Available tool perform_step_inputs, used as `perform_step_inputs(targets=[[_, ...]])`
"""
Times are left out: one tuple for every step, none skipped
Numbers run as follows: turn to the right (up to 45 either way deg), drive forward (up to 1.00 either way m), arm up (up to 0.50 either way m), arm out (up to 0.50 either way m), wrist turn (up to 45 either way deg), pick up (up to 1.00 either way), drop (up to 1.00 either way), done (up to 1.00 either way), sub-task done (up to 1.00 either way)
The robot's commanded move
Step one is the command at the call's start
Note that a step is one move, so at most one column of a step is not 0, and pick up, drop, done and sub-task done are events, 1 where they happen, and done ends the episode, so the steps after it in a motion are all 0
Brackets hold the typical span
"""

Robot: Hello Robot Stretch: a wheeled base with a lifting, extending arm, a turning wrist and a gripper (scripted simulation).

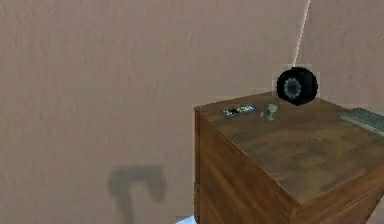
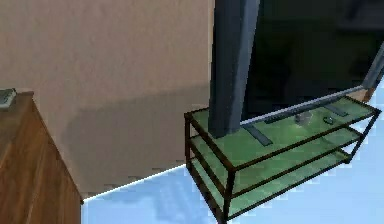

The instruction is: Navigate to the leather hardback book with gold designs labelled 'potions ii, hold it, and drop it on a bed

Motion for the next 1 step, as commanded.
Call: perform_step_inputs(targets=[[45.0, 0.0, 0.0, 0.0, 0.0, 0.0, 0.0, 0.0, 0.0]])
